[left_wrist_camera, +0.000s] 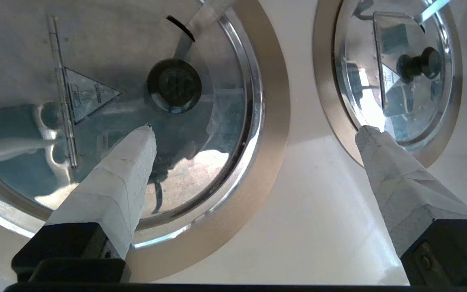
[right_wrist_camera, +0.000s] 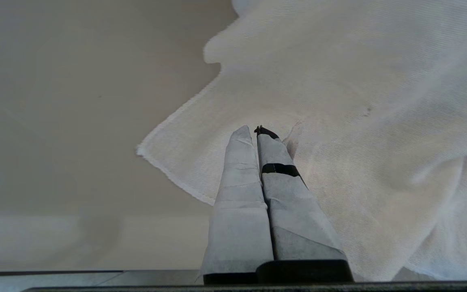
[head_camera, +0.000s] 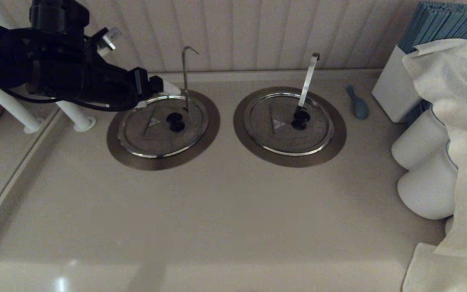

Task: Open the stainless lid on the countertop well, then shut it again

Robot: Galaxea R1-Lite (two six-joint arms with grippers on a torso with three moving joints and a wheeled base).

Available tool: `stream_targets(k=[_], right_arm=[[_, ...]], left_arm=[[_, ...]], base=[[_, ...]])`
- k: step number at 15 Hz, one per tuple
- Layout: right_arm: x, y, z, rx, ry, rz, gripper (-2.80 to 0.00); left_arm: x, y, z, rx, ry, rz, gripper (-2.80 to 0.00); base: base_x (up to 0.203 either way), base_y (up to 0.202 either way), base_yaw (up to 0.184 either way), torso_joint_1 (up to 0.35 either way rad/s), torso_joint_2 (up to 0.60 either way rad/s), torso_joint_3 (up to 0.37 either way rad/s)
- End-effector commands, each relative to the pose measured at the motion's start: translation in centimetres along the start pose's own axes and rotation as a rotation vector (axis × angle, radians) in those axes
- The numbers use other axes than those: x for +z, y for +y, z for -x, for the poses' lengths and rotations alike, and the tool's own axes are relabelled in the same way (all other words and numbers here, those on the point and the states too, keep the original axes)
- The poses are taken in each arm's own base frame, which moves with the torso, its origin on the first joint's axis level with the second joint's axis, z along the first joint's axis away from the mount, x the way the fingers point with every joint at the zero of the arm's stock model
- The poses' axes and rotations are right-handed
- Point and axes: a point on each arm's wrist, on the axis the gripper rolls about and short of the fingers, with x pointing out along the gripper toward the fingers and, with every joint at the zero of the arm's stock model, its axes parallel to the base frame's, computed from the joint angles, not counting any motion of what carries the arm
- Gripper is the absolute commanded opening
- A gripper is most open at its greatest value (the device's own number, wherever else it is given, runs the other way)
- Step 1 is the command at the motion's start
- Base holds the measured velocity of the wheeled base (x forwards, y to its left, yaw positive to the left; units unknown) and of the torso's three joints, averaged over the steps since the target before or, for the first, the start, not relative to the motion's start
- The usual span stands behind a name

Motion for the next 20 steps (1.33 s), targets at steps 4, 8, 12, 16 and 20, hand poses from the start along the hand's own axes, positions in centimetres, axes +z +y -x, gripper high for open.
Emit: stream_targets(k=[4, 8, 12, 16, 20], right_arm=[[0.0, 0.0, 0.0, 0.000, 0.000, 0.000, -2.80], [0.0, 0.0, 0.0, 0.002, 0.000, 0.000, -2.80], [0.0, 0.0, 0.0, 0.002, 0.000, 0.000, -2.80], [0.0, 0.0, 0.0, 0.002, 0.000, 0.000, -2.80], [0.0, 0.0, 0.0, 0.001, 0.001, 0.000, -2.80]], left_arm=[[0.0, 0.4, -0.8, 0.008, -0.012, -0.005, 0.00], [-0.4, 1.2, -1.7, 0.103, -0.009, -0.037, 0.00], [0.4, 4.6, -0.3, 0.214, -0.040, -0.065, 0.00], [1.8, 3.2, 6.1, 0.192, -0.142, -0.084, 0.00], [-1.3, -0.2, 13.3, 0.178, -0.171, -0.126, 0.00]], base=[[0.000, 0.000, 0.000, 0.000, 0.00, 0.000], [0.000, 0.000, 0.000, 0.000, 0.00, 0.000], [0.000, 0.000, 0.000, 0.000, 0.00, 0.000], [0.000, 0.000, 0.000, 0.000, 0.00, 0.000], [0.000, 0.000, 0.000, 0.000, 0.00, 0.000]])
